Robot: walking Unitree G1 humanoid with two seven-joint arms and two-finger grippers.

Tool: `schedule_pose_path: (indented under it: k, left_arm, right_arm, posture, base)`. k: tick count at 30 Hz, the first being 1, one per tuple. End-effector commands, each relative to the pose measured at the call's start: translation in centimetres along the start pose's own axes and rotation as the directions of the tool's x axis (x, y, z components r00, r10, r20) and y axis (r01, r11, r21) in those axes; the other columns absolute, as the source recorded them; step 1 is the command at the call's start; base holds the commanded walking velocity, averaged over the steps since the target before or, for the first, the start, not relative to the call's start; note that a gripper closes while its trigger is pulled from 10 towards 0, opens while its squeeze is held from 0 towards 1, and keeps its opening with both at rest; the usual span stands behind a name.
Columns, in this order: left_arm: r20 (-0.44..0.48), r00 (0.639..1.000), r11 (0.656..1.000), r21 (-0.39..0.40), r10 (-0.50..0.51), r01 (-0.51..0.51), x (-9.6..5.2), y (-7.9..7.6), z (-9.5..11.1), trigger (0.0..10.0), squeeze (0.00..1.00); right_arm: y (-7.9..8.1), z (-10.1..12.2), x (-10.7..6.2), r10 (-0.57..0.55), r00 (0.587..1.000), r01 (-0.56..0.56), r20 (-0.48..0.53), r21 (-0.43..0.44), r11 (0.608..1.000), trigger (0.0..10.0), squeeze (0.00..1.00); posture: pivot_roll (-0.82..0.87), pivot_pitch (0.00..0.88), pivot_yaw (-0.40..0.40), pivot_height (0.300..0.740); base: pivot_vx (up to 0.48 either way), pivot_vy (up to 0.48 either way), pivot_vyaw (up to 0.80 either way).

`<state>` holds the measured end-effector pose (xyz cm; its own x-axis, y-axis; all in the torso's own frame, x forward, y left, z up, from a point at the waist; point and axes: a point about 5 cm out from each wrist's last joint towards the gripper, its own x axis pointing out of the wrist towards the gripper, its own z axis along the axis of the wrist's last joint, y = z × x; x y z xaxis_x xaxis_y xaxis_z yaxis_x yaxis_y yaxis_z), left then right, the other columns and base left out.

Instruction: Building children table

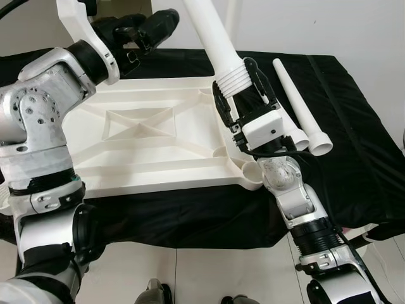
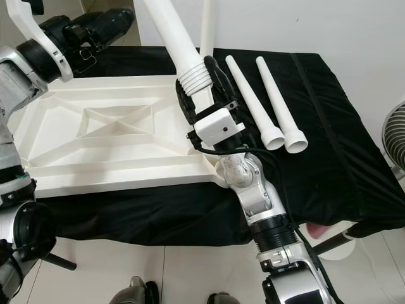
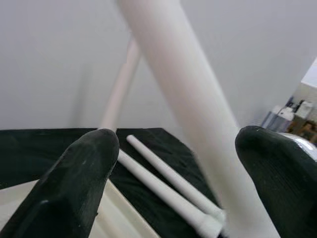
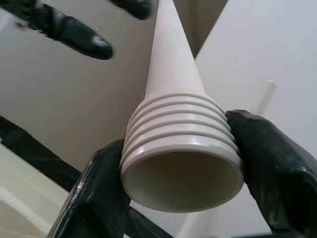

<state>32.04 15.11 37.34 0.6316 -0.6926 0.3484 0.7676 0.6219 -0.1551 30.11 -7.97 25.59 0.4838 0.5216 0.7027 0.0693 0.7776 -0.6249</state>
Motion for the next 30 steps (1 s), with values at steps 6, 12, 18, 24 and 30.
schedule_pose_path:
  k: [6, 12, 18, 24, 30]
  left_arm:
    - [-0.051, 0.998, 0.995, -0.1, -0.029, 0.024, 1.0, -0.7, -0.8, 10.0, 0.0]
    - [-0.036, 0.999, 0.992, -0.125, -0.027, 0.022, 1.3, -1.0, -0.7, 10.0, 0.0]
    - [-0.023, 1.0, 0.992, -0.126, -0.018, 0.015, 1.1, -1.0, -0.5, 0.0, 0.0]
    - [-0.016, 0.999, 0.991, -0.131, -0.037, 0.034, 0.8, -1.2, -0.2, 0.0, 0.0]
    - [-0.003, 0.997, 0.991, -0.118, -0.071, 0.07, 0.9, -2.0, -0.2, 0.0, 0.0]
  right_arm:
    - [1.9, 1.4, -0.3, 0.091, 0.992, -0.093, 0.09, 0.016, 0.996, 10.0, 0.0]
    - [2.8, 1.8, -0.5, 0.116, 0.988, -0.12, 0.097, 0.034, 0.992, 10.0, 0.0]
    - [3.0, 1.7, -0.6, 0.117, 0.989, -0.121, 0.086, 0.042, 0.992, 10.0, 0.0]
    - [3.3, 1.3, -0.8, 0.115, 0.992, -0.117, 0.044, 0.054, 0.992, 10.0, 0.0]
    - [4.0, 0.5, -1.3, 0.156, 0.987, -0.153, -0.026, 0.1, 0.983, 10.0, 0.0]
  posture:
    - [0.04, 0.114, 0.049, 0.74]
    - [0.04, 0.116, 0.047, 0.74]
    - [0.04, 0.117, 0.048, 0.74]
    - [0.04, 0.118, 0.049, 0.74]
    - [0.04, 0.12, 0.051, 0.74]
  base:
    - [0.0, 0.0, 0.0]
    - [0.0, 0.0, 0.0]
    - [0.0, 0.0, 0.0]
    - [0.0, 0.0, 0.0]
    - [0.0, 0.0, 0.0]
